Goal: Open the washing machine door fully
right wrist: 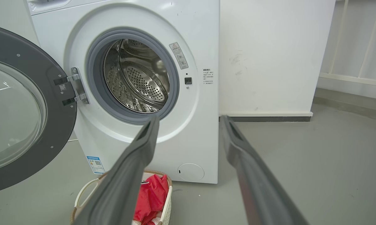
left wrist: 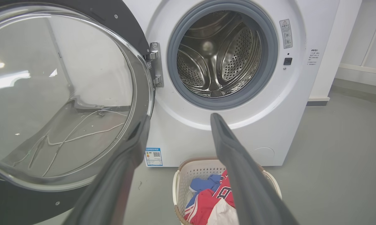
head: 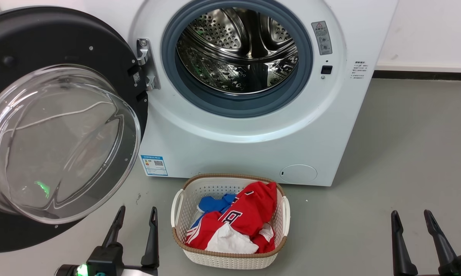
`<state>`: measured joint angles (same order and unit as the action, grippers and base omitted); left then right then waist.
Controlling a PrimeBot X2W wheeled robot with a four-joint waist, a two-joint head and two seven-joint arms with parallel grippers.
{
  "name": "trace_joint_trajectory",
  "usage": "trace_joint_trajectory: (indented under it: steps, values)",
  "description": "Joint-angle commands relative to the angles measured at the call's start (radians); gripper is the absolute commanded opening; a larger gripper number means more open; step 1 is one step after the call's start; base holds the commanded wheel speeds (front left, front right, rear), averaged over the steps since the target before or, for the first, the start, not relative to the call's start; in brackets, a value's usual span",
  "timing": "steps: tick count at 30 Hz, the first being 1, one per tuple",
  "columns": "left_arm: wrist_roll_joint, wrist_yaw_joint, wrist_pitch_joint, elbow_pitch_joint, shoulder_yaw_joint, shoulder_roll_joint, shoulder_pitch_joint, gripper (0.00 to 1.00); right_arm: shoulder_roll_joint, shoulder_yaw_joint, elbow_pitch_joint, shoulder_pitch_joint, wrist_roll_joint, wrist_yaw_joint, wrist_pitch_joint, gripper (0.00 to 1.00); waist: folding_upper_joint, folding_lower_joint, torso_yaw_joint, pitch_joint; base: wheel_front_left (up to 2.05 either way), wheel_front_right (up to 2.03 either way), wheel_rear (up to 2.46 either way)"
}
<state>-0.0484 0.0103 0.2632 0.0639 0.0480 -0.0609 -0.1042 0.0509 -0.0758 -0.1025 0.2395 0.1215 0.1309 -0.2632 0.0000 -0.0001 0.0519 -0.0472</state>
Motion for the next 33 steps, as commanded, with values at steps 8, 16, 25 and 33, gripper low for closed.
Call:
trace_joint_trajectory:
  steps: [8,16,25,33]
  values:
    - [-0.005,0.007,0.002,0.030,-0.004,0.003,0.000,0.00,-0.002,-0.002,0.009,0.008,0.006,0.000,-0.002,0.00,0.0000,0.0001,0.002,0.002,0.00,0.00,0.00]
    - [-0.100,0.014,-0.031,0.073,-0.016,0.005,0.012,0.00,0.004,0.008,0.047,-0.012,0.104,0.000,0.018,0.00,0.0000,0.0001,0.000,0.004,0.00,0.00,0.00]
    - [-0.264,0.026,-0.068,0.082,-0.031,0.005,0.033,0.00,0.015,0.015,0.083,-0.054,0.271,0.000,0.049,0.00,0.0000,0.0001,-0.003,0.007,0.00,0.00,0.00]
    - [-0.413,0.037,-0.102,0.091,-0.045,0.006,0.054,0.00,0.021,0.020,0.113,-0.089,0.419,0.000,0.077,0.00,0.0000,0.0001,-0.007,0.010,0.00,0.00,0.00]
